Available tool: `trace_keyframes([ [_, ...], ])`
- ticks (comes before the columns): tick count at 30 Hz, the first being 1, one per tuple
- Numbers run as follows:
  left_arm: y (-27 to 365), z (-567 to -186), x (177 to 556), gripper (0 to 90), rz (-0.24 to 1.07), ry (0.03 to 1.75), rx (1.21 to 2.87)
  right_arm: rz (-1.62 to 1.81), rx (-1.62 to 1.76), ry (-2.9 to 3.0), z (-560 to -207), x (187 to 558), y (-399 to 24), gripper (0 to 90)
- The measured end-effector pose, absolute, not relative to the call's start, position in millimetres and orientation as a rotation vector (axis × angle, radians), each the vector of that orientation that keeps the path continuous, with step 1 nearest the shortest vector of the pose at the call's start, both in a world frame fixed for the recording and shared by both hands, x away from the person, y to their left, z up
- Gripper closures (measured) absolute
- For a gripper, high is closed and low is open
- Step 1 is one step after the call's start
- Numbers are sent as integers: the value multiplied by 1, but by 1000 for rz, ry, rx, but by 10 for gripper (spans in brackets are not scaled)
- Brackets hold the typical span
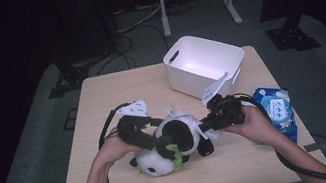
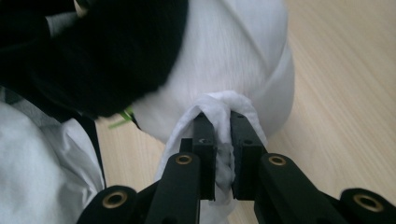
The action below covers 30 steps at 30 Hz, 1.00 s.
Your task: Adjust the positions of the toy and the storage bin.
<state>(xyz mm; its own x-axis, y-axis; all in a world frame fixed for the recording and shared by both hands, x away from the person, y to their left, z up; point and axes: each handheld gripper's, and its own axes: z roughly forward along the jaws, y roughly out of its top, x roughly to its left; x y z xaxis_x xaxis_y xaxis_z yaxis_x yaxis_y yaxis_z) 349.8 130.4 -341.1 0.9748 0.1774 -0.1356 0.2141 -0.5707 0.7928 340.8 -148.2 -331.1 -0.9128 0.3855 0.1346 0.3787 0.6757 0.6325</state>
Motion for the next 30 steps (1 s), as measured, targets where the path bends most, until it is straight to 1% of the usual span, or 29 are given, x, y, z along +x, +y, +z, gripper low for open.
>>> trace_keyframes([
  [4, 114, -342, 347, 300, -51, 235, 2236, 1133, 622, 2837, -317, 337, -150, 822],
  [8, 96, -344, 346, 297, -49, 214, 2289, 1122, 552, 2831, -307, 332, -142, 821],
  [12, 86, -347, 346, 285, -40, 212, 2330, 1041, 540, 2840, -312, 329, -133, 820],
  [19, 75, -352, 346, 282, -39, 203, 2356, 1093, 555, 2836, -318, 332, -136, 820],
  [23, 74, -350, 346, 266, -33, 204, 2372, 1073, 536, 2843, -319, 330, -133, 820],
  [26, 77, -348, 344, 214, -10, 220, 2404, 1040, 535, 2861, -321, 329, -132, 820],
  [30, 89, -350, 343, 196, -3, 250, 2404, 1022, 562, 2869, -326, 329, -137, 819],
])
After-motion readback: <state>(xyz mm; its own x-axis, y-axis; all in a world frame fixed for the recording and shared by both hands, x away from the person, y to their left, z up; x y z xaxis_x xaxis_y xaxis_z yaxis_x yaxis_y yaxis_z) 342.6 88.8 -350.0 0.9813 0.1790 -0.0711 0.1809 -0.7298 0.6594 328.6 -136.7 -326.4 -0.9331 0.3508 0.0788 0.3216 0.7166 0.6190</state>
